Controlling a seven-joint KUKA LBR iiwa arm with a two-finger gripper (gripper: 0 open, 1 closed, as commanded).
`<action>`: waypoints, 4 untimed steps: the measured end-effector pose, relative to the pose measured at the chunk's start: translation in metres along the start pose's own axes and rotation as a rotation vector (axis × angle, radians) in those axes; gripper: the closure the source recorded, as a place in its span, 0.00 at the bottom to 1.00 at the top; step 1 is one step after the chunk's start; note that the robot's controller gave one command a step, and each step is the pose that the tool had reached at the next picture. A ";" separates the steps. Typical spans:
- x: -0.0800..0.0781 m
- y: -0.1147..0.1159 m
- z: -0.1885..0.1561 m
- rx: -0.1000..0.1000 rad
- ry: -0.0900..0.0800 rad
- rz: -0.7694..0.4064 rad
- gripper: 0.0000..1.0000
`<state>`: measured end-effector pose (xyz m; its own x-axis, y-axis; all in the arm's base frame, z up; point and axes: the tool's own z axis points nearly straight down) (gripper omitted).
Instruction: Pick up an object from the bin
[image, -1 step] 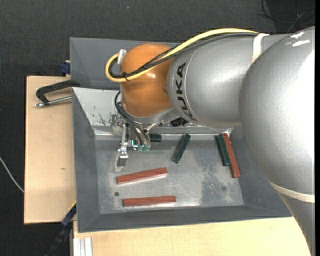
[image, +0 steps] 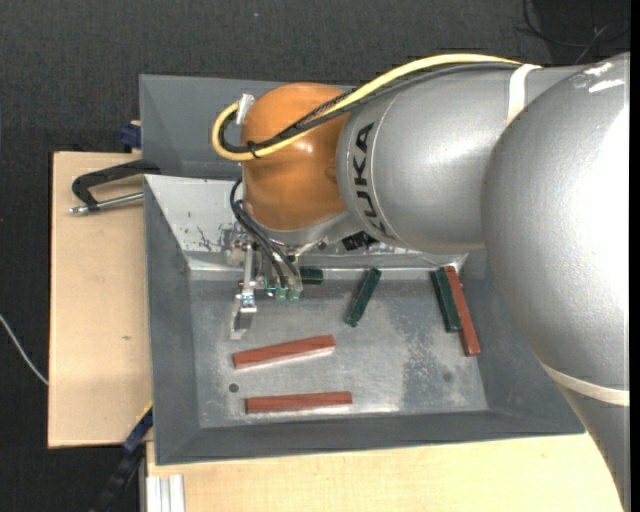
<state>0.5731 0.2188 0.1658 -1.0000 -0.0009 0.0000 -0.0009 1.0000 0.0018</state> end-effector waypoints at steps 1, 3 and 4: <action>0.012 -0.012 0.023 -0.003 -0.010 -0.096 0.00; 0.069 -0.062 0.089 0.000 0.002 -0.093 1.00; 0.068 -0.062 0.089 0.000 0.002 -0.093 1.00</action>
Offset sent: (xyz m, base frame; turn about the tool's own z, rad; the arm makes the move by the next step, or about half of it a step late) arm -0.0013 -0.0628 -0.0916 -0.1789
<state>0.5047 0.1574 0.0763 -0.9956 -0.0934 0.0017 -0.0933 0.9956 0.0016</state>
